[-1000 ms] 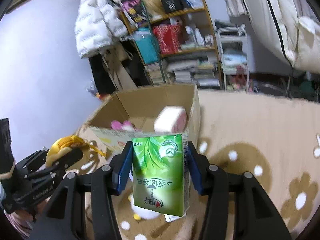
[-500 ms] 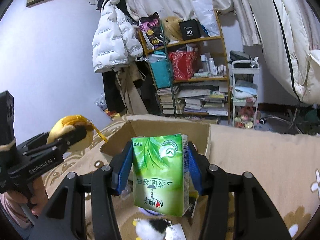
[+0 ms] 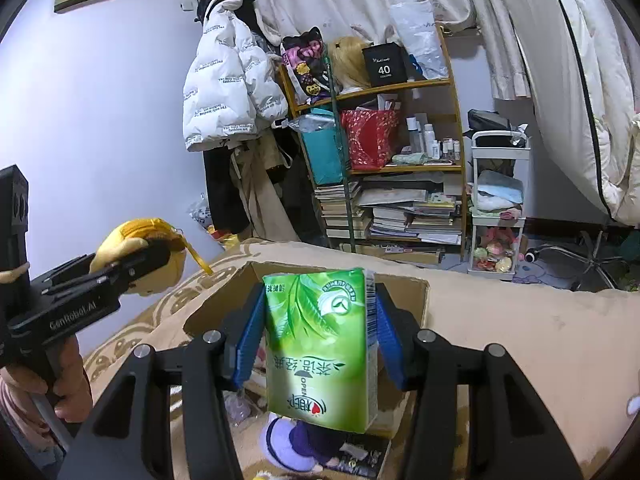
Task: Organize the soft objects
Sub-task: 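Carry the yellow plush and tissue pack over the box and release both inside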
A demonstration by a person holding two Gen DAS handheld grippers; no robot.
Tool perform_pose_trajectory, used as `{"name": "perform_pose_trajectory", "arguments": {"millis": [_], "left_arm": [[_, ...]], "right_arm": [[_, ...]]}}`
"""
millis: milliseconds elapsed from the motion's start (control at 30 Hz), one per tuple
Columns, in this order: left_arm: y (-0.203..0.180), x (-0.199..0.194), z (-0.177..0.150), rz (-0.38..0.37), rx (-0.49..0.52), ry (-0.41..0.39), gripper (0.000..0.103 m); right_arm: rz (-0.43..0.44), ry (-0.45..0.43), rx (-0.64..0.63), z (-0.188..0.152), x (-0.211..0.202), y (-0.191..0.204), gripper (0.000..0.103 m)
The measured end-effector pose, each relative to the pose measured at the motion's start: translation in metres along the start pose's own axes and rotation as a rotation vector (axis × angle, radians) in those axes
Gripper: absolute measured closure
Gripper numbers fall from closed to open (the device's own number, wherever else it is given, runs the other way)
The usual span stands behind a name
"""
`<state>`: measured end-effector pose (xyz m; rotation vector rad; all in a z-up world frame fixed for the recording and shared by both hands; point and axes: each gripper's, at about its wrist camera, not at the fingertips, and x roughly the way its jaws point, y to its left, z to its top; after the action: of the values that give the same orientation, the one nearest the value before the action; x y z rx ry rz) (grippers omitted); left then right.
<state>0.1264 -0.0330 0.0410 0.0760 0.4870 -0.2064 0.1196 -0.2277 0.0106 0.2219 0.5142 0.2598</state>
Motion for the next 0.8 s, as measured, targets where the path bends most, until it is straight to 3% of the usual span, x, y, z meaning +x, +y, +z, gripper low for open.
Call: {"name": "perform_pose_trajectory", "arguments": {"millis": [567,800], "left_arm": [[-0.004,0.060,-0.025,-0.034,0.005,0.130,0.051],[-0.006,0.071,-0.036,-0.048,0.002,0.187,0.046]], "right_arm": [[0.009,0.052,0.050,-0.010,0.042,-0.023,0.048],[0.022,0.102,0.104,-0.018,0.052,-0.032,0.046]]}}
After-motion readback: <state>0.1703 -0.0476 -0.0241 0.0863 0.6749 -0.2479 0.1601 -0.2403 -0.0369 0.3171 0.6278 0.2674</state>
